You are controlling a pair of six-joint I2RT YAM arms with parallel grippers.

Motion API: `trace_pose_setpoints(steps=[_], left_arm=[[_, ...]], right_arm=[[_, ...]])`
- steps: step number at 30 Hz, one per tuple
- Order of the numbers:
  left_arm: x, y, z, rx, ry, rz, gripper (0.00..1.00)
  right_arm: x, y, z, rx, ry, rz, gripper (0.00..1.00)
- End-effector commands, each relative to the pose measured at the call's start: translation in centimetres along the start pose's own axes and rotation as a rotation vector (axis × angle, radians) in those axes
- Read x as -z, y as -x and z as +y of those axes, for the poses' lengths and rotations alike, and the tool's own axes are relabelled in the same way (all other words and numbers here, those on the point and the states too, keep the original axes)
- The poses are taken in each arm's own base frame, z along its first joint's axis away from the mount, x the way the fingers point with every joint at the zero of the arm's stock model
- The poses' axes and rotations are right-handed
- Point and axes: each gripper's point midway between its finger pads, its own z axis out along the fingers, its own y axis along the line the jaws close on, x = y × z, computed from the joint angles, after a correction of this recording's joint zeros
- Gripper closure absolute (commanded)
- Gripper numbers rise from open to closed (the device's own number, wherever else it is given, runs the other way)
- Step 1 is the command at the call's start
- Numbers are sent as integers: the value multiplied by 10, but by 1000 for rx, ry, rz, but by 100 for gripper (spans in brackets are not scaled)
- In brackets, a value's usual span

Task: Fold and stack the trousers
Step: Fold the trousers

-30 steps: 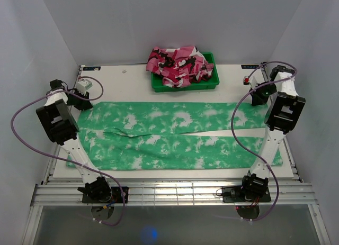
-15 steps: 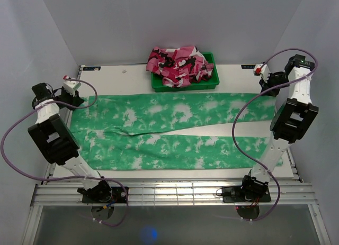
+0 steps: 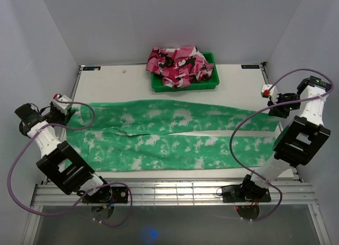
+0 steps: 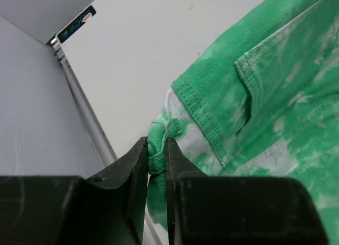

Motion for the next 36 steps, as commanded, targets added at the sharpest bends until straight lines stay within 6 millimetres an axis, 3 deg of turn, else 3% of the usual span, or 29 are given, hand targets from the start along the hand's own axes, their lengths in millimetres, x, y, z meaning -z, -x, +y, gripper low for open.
trace_pose_setpoints(steps=[1, 3, 4, 6, 9, 12, 15, 18, 22, 27, 28, 33, 35, 36], left_arm=[[44, 9, -18, -87, 36, -56, 100], [66, -12, -39, -8, 42, -20, 100], [71, -23, -44, -103, 27, 10, 100], [84, -49, -68, -64, -27, 68, 100], [101, -90, -98, 31, -125, 180, 100], [106, -137, -110, 124, -183, 300, 100], [107, -170, -119, 151, -191, 410, 100], [97, -189, -129, 149, -193, 504, 100], [64, -185, -123, 165, -165, 527, 100], [-3, -150, -103, 218, -180, 463, 100], [-10, -138, -87, 194, -174, 436, 100], [-18, -120, -75, 123, -247, 395, 98], [-7, -111, -74, 87, -306, 380, 75], [-2, -106, -71, 73, -313, 359, 55]], right_arm=[[23, -10, 48, 77, -7, 25, 92], [28, -28, 70, 101, -10, 43, 92], [22, -38, 94, 95, 27, 70, 92], [26, -60, 116, 108, 49, 124, 92], [14, -86, 149, 68, 116, 155, 92], [-2, -101, 163, 33, 139, 167, 92], [-20, -107, 170, -1, 157, 163, 92], [-35, -111, 164, -49, 155, 165, 92], [-46, -114, 139, -135, 127, 165, 92], [-44, -110, 107, -188, 88, 153, 92], [-39, -109, 103, -183, 81, 158, 92], [-31, -112, 98, -157, 71, 189, 92], [-29, -107, 102, -162, 87, 177, 92], [-29, -104, 103, -162, 87, 169, 92]])
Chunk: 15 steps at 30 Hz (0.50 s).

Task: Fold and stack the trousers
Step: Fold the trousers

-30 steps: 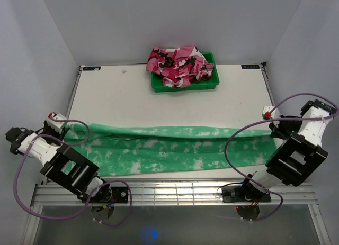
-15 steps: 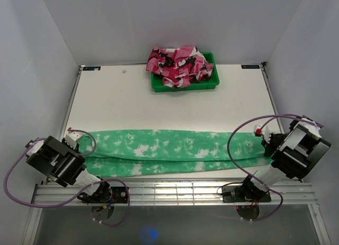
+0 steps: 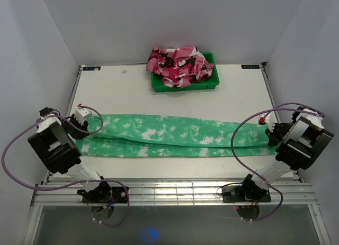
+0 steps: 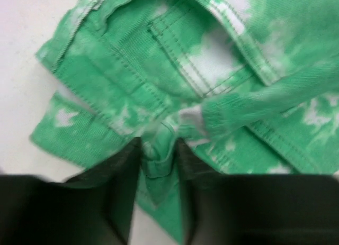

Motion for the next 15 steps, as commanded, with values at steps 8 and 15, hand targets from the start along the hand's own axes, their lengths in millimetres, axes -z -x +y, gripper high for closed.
trace_pose_setpoints(steps=[8, 15], left_arm=[[96, 42, 13, -285, 118, -101, 2], [83, 42, -14, -412, 69, -70, 2]], right_arm=[[22, 15, 11, 38, -24, -5, 92], [25, 16, 11, 45, -25, -3, 92]])
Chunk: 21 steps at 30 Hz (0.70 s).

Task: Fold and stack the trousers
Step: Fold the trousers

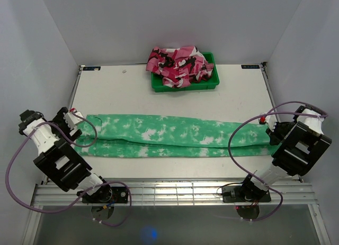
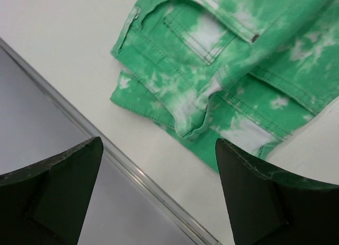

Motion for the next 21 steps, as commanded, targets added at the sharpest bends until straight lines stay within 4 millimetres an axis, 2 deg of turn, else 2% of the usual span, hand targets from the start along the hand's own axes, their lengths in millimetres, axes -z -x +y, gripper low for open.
trace_pose_setpoints(steps=[1, 5, 7, 11, 15, 19, 21], left_arm=[[-13, 12, -24, -77, -69, -30, 2], [-37, 4, -32, -103, -82, 7, 2], [-43, 0, -33, -114, -85, 31, 2], [-60, -3, -27, -135, -78, 51, 2], [-68, -8, -26, -141, -96, 68, 5], [-71, -13, -28, -155, -121, 85, 16], [-72, -15, -29, -171, -129, 90, 15]], right_arm=[[6, 6, 1, 15, 5, -9, 92], [6, 4, -1, 11, 11, -5, 92], [6, 3, -3, 12, 10, -3, 92], [6, 2, -6, 9, 11, -1, 92], [5, 0, -6, 5, 15, 4, 92], [3, -1, -6, 4, 19, 6, 92], [2, -1, -5, 0, 25, 5, 92]])
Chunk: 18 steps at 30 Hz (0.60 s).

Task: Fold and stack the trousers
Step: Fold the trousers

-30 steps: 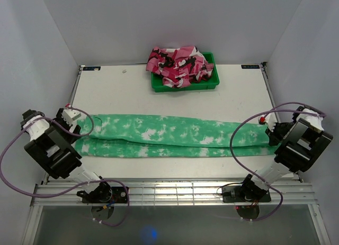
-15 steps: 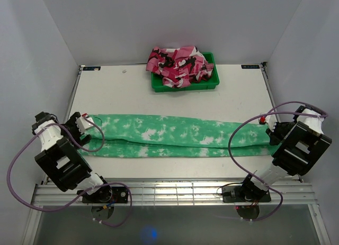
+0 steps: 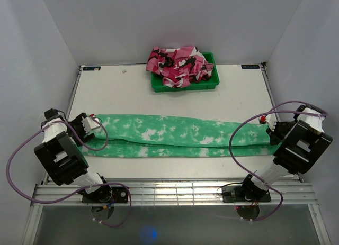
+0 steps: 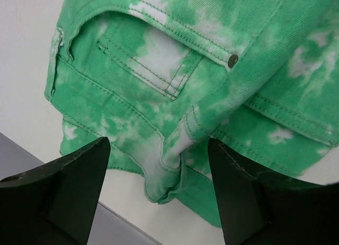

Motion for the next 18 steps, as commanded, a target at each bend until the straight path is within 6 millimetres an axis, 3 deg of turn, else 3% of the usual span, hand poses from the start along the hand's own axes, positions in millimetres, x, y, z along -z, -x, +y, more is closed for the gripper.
trace_pose_setpoints(steps=[1, 4, 8, 12, 14, 15, 16, 18], left_arm=[[0, -1, 7, -45, 13, 12, 13], [-3, -3, 9, -45, 16, 8, 9], [-8, -4, 2, -53, -31, 19, 17], [-6, 0, 1, -50, -46, 6, 54], [-6, 3, 2, -25, -44, -6, 67], [-2, 5, 9, -18, -34, -9, 74], [-1, 6, 12, -1, -32, -14, 91], [3, 8, 27, 64, -16, -22, 100]], right_arm=[[4, 0, -5, 7, 3, 7, 92], [4, 0, -5, 5, 6, 9, 92], [4, 0, -6, 5, 6, 8, 92], [5, 2, -8, 6, 2, -2, 92], [6, 3, -9, 0, -1, -7, 92], [8, 4, -12, -1, -5, -12, 92], [10, 5, -16, -2, -13, -15, 92], [17, 11, -26, -13, -36, -34, 92]])
